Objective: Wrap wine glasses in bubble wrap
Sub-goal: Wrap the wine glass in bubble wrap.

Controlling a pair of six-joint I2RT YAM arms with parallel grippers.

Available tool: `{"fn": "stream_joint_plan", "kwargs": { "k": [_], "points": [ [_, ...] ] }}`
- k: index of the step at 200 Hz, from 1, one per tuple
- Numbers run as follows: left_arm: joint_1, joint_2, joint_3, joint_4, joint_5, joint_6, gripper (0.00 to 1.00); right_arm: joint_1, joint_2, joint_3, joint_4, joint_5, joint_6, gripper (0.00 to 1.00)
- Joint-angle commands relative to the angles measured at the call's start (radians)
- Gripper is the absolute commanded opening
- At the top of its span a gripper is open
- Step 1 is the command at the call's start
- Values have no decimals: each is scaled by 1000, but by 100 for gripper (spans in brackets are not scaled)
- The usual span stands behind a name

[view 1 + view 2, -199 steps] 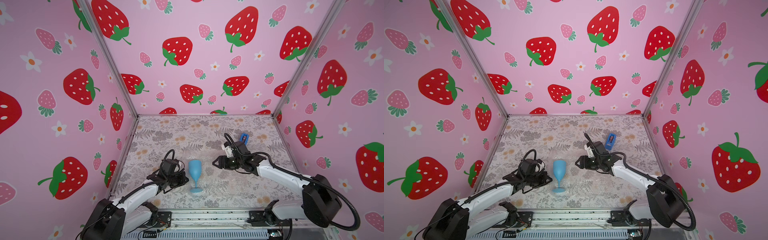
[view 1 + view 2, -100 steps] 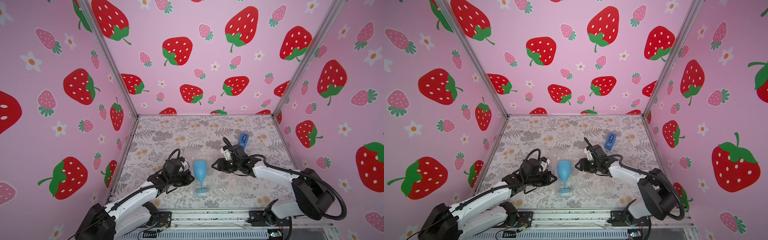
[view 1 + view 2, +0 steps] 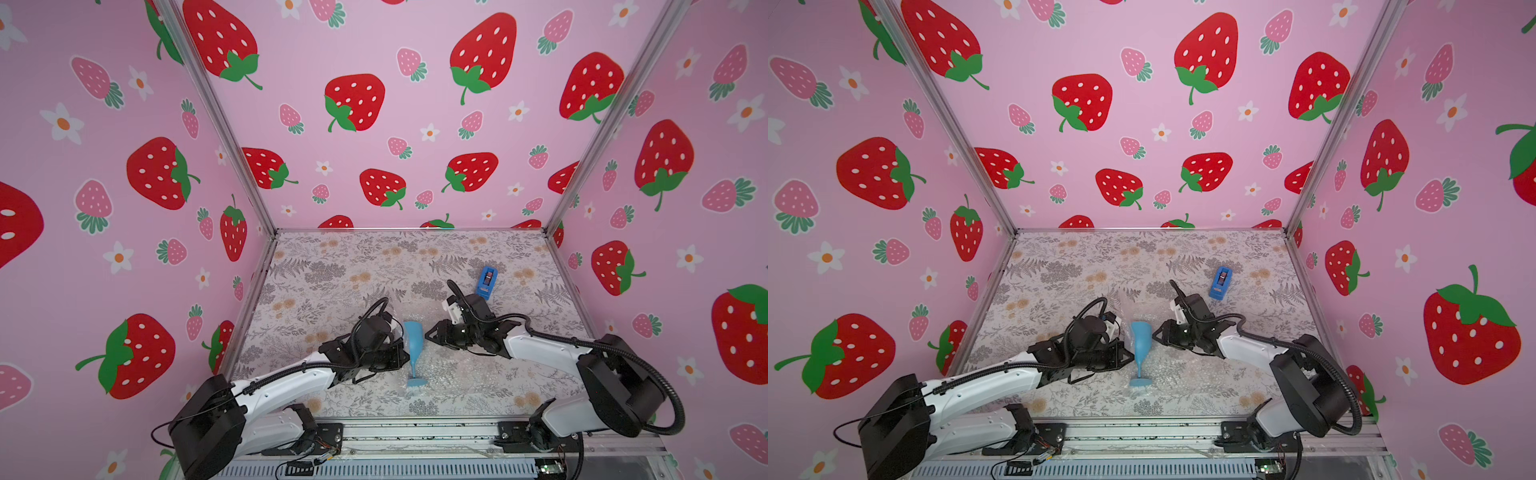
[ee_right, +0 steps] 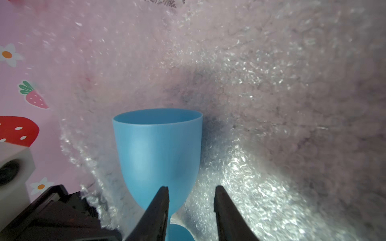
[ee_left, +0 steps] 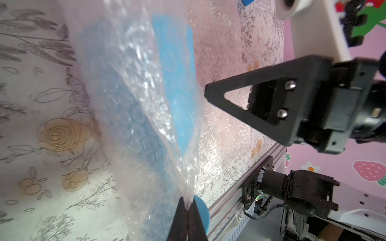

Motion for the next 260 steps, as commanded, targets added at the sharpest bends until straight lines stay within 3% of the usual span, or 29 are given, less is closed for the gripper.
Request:
{"fn": "stream_joint_plan", "kwargs": {
  "k": [1,88,190,214,227,260],
  "points": [
    [-39,40,72,42,-47,-53,1,-19,-43,-22,5,15,21,38],
    [-136,259,163,178,-29,-101,4,-71,-246,-58,-109,13,-41,44],
    [-156,359,238,209,-26,-106,5,-59,-236,-56,-175,-3,-75,46],
    [-157,376,254,210,-22,-103,5,-46,-215,-53,-176,-2,-77,42],
    [-159,383,259,212,-18,-101,10,-43,-209,-54,-175,0,-75,40],
    [-161,370,269,195,-16,-90,20,-40,-216,-55,-184,20,-81,18]
  ]
}}
